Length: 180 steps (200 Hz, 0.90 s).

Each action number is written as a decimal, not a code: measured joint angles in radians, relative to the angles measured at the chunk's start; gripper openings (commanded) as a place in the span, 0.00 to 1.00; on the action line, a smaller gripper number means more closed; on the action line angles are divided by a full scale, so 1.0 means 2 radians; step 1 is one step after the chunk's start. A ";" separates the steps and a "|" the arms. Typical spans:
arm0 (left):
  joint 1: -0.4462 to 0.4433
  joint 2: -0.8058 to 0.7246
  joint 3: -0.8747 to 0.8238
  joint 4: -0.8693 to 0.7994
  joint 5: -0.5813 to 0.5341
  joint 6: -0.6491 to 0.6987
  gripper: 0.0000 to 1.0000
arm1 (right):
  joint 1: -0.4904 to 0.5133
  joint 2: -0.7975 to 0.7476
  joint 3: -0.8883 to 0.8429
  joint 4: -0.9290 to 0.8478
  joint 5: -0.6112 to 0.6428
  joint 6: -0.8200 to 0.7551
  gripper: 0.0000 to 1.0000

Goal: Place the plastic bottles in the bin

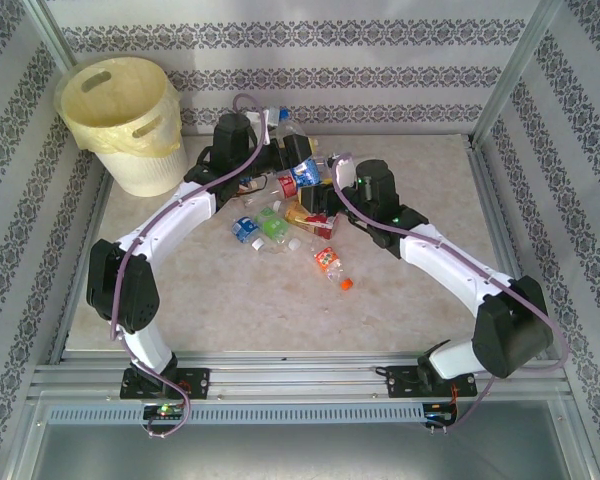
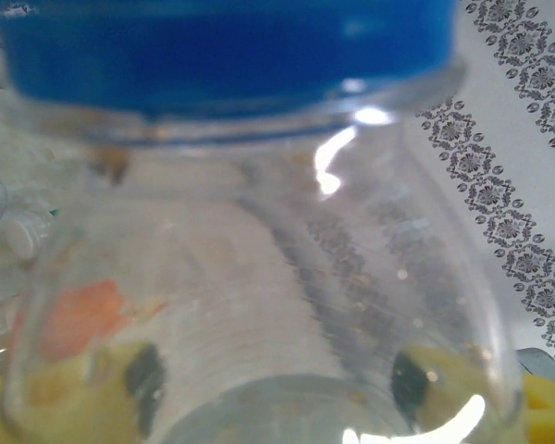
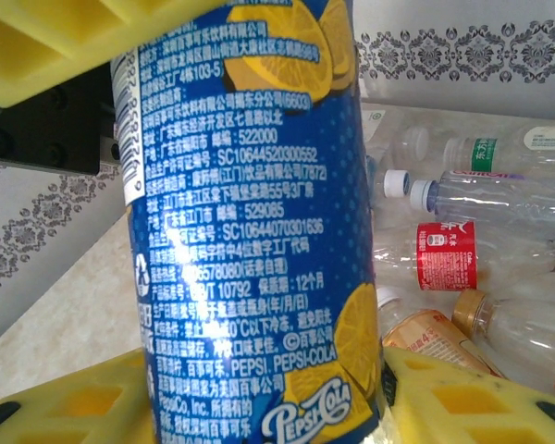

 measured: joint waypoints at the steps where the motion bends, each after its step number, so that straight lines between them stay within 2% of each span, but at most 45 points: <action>1: 0.000 0.000 0.000 0.000 0.000 0.000 0.64 | 0.000 0.000 0.001 -0.001 0.000 -0.001 0.56; 26: 0.000 0.000 0.007 0.000 -0.001 0.002 0.61 | -0.001 0.002 0.015 -0.015 -0.008 -0.011 0.69; 51: 0.002 0.000 0.021 0.000 -0.001 0.006 0.56 | -0.001 0.002 0.034 -0.031 -0.023 -0.031 0.78; 79: 0.010 -0.001 0.036 0.000 -0.002 0.010 0.56 | -0.001 -0.006 0.047 -0.033 -0.039 -0.058 0.97; 96: 0.018 -0.006 0.044 -0.012 -0.017 0.027 0.56 | -0.002 -0.023 0.047 -0.038 -0.040 -0.071 0.98; 109: 0.033 -0.013 0.058 -0.035 -0.055 0.052 0.56 | -0.005 -0.048 0.045 -0.040 -0.035 -0.075 0.98; 141: 0.098 -0.041 0.105 -0.072 -0.195 0.122 0.56 | -0.016 -0.133 0.020 -0.034 0.002 -0.080 0.98; 180: 0.178 -0.070 0.151 -0.040 -0.354 0.206 0.57 | -0.038 -0.192 -0.025 -0.021 0.052 -0.076 0.98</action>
